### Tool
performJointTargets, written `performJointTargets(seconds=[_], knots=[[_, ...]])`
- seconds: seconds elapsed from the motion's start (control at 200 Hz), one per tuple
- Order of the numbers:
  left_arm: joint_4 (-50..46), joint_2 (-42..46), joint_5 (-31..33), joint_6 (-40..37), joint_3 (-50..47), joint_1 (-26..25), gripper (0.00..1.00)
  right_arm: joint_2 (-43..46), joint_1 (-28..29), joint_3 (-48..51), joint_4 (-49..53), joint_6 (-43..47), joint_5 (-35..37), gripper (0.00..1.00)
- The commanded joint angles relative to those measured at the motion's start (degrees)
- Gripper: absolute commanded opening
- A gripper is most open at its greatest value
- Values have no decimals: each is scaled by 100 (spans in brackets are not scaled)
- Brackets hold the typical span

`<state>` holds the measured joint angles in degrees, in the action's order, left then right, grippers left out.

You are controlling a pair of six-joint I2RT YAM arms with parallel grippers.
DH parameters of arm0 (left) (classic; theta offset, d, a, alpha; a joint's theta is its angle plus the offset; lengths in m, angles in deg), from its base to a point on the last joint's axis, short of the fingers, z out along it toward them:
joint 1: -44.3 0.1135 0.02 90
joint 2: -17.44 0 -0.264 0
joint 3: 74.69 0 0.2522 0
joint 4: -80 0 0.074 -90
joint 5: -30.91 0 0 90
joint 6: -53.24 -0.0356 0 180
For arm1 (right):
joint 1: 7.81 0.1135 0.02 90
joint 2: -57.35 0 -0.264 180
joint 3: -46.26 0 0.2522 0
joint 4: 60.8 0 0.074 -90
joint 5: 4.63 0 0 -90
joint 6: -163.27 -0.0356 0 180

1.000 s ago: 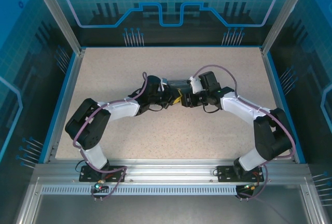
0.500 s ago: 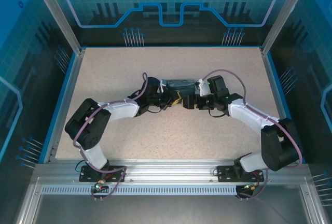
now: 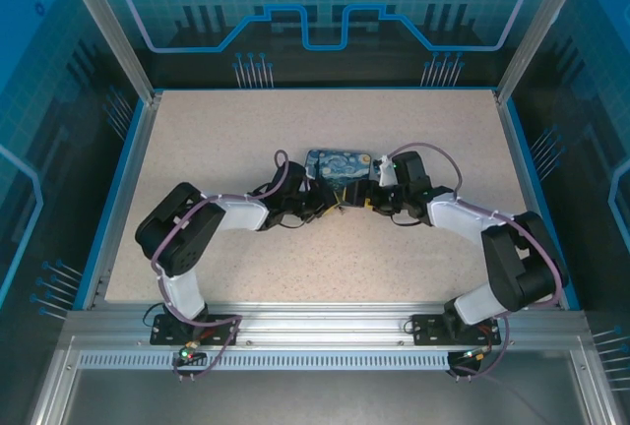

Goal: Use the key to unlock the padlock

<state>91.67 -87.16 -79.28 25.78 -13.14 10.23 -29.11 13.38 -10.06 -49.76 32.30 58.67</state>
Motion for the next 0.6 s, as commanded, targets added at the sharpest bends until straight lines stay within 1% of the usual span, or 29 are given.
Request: performJointTargets(seconds=[0.0,0.085,0.125,0.22,0.345,0.595], knots=[[318,-217,-306,-27,-67,-202,7,-168,-54,35,-570,-278,-100,75],[424,-318,-280,-12,-101,-243,9,-257,-54,-13,-580,-279,-83,75],[447,-341,-263,-23,-123,-256,12,-300,-54,-40,-573,-278,-57,76],[480,-355,-210,-62,-195,-256,24,-400,-62,-117,-577,-288,-45,75],[414,-267,-129,-148,-301,-259,36,-536,-122,-215,-581,-323,-15,75],[146,207,30,-311,-523,-259,44,-841,-256,-564,-580,-384,-61,75]])
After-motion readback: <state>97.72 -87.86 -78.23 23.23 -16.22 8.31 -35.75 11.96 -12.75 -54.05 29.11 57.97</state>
